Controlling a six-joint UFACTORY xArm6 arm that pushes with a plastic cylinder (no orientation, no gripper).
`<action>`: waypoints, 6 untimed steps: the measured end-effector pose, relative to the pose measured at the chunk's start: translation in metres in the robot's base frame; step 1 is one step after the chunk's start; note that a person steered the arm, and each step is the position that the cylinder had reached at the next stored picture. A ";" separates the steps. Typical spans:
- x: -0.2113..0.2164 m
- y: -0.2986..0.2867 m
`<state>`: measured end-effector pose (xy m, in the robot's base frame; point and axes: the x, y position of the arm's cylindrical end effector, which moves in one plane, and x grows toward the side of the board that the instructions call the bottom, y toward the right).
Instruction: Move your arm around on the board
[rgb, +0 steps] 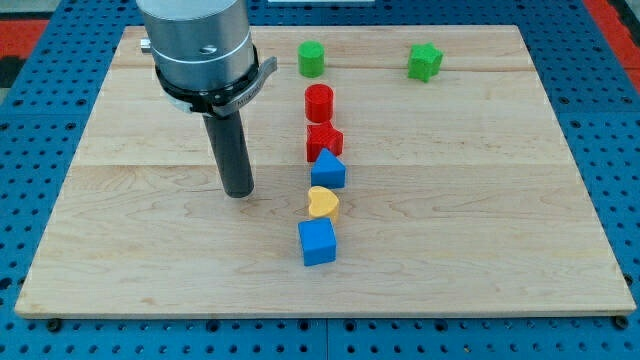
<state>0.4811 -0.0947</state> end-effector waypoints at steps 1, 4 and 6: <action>0.004 -0.008; 0.002 -0.016; 0.016 -0.021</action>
<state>0.4972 -0.1160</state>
